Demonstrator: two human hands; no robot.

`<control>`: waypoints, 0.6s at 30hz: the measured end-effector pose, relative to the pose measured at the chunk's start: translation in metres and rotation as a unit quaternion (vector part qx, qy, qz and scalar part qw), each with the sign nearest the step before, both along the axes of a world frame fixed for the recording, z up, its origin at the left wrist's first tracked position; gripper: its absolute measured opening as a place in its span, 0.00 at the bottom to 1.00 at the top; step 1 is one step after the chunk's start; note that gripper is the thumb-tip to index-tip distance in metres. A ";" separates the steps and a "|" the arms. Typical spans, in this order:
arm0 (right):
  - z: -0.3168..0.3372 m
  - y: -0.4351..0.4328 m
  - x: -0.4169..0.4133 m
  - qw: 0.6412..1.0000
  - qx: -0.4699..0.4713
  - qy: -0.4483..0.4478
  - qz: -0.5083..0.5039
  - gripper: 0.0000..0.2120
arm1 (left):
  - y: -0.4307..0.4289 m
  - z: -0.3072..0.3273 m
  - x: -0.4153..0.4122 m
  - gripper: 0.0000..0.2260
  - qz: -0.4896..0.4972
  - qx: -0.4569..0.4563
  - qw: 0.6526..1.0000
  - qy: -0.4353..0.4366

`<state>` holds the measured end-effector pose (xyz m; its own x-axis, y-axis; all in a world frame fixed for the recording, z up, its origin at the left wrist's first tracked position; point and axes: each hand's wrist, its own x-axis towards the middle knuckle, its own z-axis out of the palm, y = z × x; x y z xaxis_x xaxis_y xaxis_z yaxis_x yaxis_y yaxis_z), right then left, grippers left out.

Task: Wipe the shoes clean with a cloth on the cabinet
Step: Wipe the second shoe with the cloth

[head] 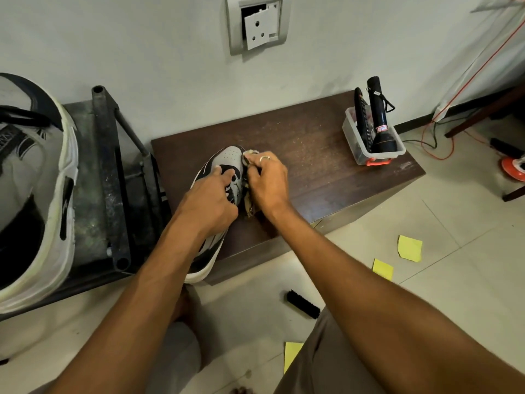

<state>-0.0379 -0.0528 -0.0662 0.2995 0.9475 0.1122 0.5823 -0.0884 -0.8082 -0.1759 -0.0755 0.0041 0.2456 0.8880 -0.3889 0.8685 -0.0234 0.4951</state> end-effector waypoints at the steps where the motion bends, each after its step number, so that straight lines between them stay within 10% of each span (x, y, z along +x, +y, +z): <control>1: 0.004 0.011 0.003 1.000 -0.008 -0.020 0.008 0.13 | 0.000 0.000 0.000 0.38 -0.001 0.000 1.000 0.000; 6: 0.010 0.022 0.012 0.998 -0.031 -0.048 0.035 0.15 | -0.001 0.000 0.002 0.38 0.003 0.005 1.000 -0.002; 18: 0.002 -0.068 -0.021 0.978 -0.075 0.195 0.008 0.13 | -0.003 0.002 0.001 0.37 0.023 0.002 1.000 -0.018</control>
